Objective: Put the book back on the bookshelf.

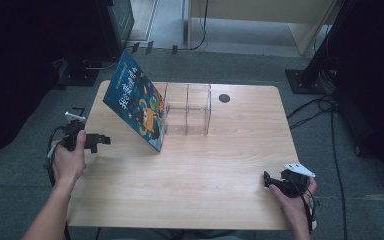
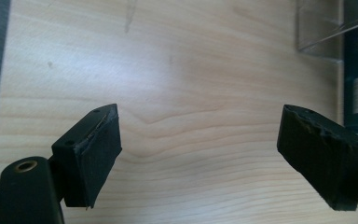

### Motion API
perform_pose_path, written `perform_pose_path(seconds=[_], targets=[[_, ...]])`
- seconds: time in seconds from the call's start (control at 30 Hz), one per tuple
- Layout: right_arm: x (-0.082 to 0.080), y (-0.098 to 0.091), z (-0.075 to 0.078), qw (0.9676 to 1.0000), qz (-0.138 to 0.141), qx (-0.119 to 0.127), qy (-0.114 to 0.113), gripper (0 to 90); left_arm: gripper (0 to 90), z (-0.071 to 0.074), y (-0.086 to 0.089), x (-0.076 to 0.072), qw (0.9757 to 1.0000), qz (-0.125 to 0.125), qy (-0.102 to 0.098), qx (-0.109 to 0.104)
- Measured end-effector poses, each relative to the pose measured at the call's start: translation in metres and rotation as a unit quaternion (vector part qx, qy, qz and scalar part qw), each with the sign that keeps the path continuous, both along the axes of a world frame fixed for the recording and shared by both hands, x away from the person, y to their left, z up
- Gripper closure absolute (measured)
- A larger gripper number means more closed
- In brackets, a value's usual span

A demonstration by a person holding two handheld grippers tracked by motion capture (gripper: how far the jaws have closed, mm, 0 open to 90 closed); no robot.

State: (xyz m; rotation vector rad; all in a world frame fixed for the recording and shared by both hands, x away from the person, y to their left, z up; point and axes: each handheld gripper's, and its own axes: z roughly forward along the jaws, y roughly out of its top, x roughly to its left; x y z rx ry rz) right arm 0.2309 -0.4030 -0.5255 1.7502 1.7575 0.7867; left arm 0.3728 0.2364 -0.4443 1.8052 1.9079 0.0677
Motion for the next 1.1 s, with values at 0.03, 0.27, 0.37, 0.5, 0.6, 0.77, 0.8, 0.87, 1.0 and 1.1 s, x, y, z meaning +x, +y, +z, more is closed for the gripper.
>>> perform_pose_path(seconds=[0.03, 0.27, 0.37, 0.5, 0.6, 0.77, 0.8, 0.87, 1.0, 1.1], targets=[[0.000, 0.000, 0.000, 1.0000, 0.000, 0.000, 0.000, 7.2, 14.0, -0.002, 0.000, -0.003, 1.0000, 0.003, -0.009, 0.001], [0.000, 0.000, 0.000, 1.0000, -0.001, 0.000, 0.000, 7.3, 14.0, -0.017, -0.002, -0.031, 0.9969, 0.010, -0.077, 0.014], [0.000, 0.000, 0.000, 1.0000, -0.001, 0.000, 0.000, 7.2, 14.0, -0.023, -0.003, -0.041, 0.9953, 0.012, -0.095, 0.010], [0.000, 0.000, 0.000, 1.0000, -0.001, 0.000, 0.000, 7.2, 14.0, -0.030, -0.007, -0.055, 0.9931, 0.005, -0.116, 0.017], [0.000, 0.000, 0.000, 1.0000, -0.001, -0.001, 0.000, 7.3, 14.0, -0.033, -0.009, -0.065, 0.9904, 0.002, -0.136, 0.022], [0.000, 0.000, 0.000, 1.0000, -0.001, -0.001, 0.000, 7.3, 13.9, -0.039, -0.010, -0.081, 0.9859, 0.006, -0.163, 0.038], [0.000, 0.000, 0.000, 1.0000, -0.001, -0.001, 0.000, 7.3, 13.9, -0.040, -0.010, -0.084, 0.9860, 0.005, -0.162, 0.040], [0.000, 0.000, 0.000, 1.0000, -0.001, -0.001, 0.000, 7.3, 13.7, -0.042, -0.009, -0.090, 0.9847, 0.009, -0.169, 0.042], [0.000, 0.000, 0.000, 1.0000, -0.002, -0.001, 0.000, 7.3, 13.7, -0.048, -0.007, -0.100, 0.9830, 0.011, -0.175, 0.054], [0.000, 0.000, 0.000, 1.0000, -0.001, -0.001, 0.000, 7.4, 13.7, -0.052, -0.004, -0.105, 0.9817, 0.008, -0.179, 0.064]])
